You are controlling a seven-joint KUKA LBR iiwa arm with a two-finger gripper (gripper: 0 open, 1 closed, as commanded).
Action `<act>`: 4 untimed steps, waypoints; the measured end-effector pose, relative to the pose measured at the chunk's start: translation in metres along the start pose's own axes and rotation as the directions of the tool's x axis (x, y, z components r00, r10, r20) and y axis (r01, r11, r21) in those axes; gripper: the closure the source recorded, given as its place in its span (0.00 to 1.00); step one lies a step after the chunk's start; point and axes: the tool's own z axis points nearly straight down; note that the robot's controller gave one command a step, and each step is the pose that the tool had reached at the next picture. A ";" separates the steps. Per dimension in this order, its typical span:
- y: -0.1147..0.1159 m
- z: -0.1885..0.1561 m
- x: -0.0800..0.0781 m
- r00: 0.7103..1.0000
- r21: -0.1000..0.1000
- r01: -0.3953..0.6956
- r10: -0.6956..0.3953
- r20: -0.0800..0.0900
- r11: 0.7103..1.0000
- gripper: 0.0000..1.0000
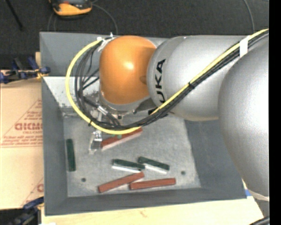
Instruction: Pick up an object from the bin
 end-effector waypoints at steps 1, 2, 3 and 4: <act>-0.039 0.046 0.021 0.997 0.006 -0.073 0.073 -0.007 0.997 0.00; -0.047 0.056 0.021 1.000 0.009 0.000 0.000 -0.013 1.000 0.00; -0.054 0.025 0.015 0.973 0.005 0.230 -0.230 -0.016 0.973 0.00; -0.089 0.035 0.022 0.938 0.003 0.348 -0.348 0.005 0.938 0.00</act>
Offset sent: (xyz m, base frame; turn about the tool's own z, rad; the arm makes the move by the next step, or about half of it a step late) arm 0.0050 -0.0648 -0.1070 0.2801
